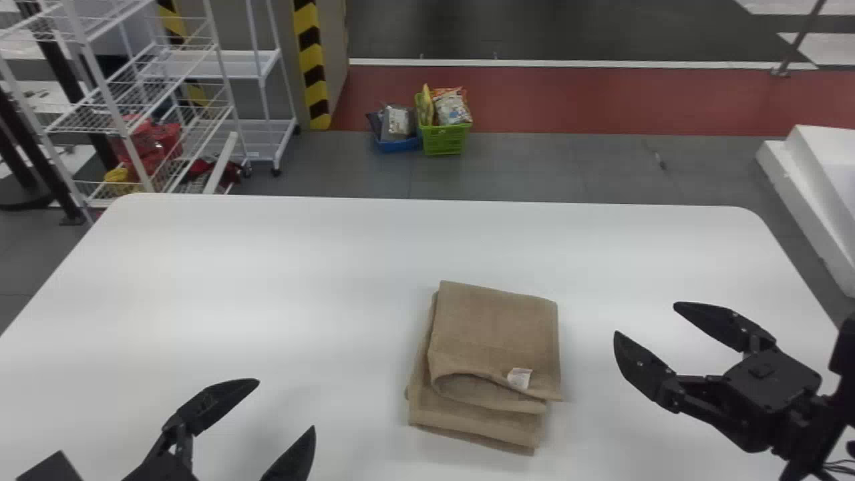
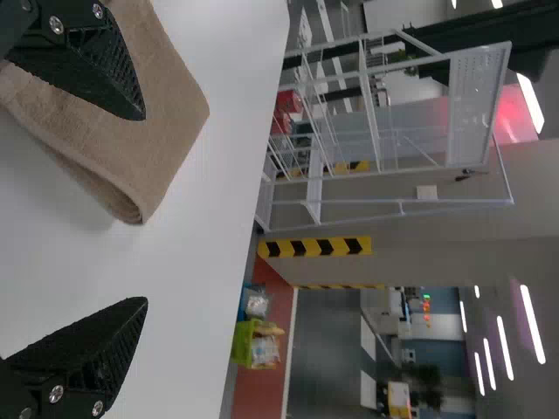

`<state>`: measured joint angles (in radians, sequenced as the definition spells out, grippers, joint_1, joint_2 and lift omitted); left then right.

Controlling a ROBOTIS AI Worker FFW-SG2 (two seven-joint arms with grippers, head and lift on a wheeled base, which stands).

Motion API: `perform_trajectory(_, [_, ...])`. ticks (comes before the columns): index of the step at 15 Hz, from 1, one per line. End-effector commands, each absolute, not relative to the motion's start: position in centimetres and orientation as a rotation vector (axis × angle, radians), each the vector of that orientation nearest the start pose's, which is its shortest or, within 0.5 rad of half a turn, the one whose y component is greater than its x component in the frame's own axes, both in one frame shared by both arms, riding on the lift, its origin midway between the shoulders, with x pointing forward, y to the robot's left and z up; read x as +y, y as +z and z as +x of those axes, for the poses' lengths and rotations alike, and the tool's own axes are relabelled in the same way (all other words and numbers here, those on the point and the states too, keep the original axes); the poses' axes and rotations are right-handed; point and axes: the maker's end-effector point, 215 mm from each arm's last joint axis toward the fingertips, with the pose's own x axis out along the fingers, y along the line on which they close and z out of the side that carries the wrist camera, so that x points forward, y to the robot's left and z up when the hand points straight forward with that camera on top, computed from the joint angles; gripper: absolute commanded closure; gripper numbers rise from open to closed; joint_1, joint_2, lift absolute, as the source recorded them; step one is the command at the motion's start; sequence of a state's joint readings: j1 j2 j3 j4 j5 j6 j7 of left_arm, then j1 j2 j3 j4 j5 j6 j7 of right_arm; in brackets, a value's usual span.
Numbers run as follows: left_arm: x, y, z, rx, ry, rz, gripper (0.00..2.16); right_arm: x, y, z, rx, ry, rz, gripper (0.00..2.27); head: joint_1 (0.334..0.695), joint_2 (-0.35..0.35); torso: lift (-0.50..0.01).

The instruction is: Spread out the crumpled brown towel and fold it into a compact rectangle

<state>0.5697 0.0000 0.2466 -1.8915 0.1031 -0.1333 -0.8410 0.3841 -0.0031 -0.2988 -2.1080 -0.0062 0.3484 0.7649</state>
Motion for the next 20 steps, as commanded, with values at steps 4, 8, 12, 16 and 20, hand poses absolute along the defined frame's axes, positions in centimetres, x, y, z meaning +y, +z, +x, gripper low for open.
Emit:
perform_trajectory(4, [19.0, -38.0, 35.7, 0.014, -0.489, -0.054, 0.08, -30.1, -33.1, 41.5, -0.053, 0.339, -0.068, 0.08, 0.695, -0.099, -0.127])
perform_trajectory(8, [20.0, -38.5, 36.4, 0.057, -0.397, -0.04, 0.08, -34.1, -33.8, 41.8, -0.082, 0.186, -0.087, 0.09, 0.695, -0.174, -0.127])
perform_trajectory(12, [19.0, -38.5, 35.7, 0.07, -0.419, 0.008, 0.07, -35.2, -36.4, 42.2, 0.089, 0.134, -0.007, 0.09, 0.695, -0.225, -0.127])
perform_trajectory(16, [18.7, -38.8, 34.9, 0.091, -0.434, 0.068, 0.07, -34.7, -37.0, 42.2, 0.141, 0.146, 0.024, 0.09, 0.695, -0.234, -0.127])
perform_trajectory(20, [18.6, -39.0, 34.4, 0.087, -0.418, 0.064, 0.06, -34.2, -37.3, 42.6, 0.131, 0.152, 0.033, 0.1, 0.695, -0.232, -0.127])
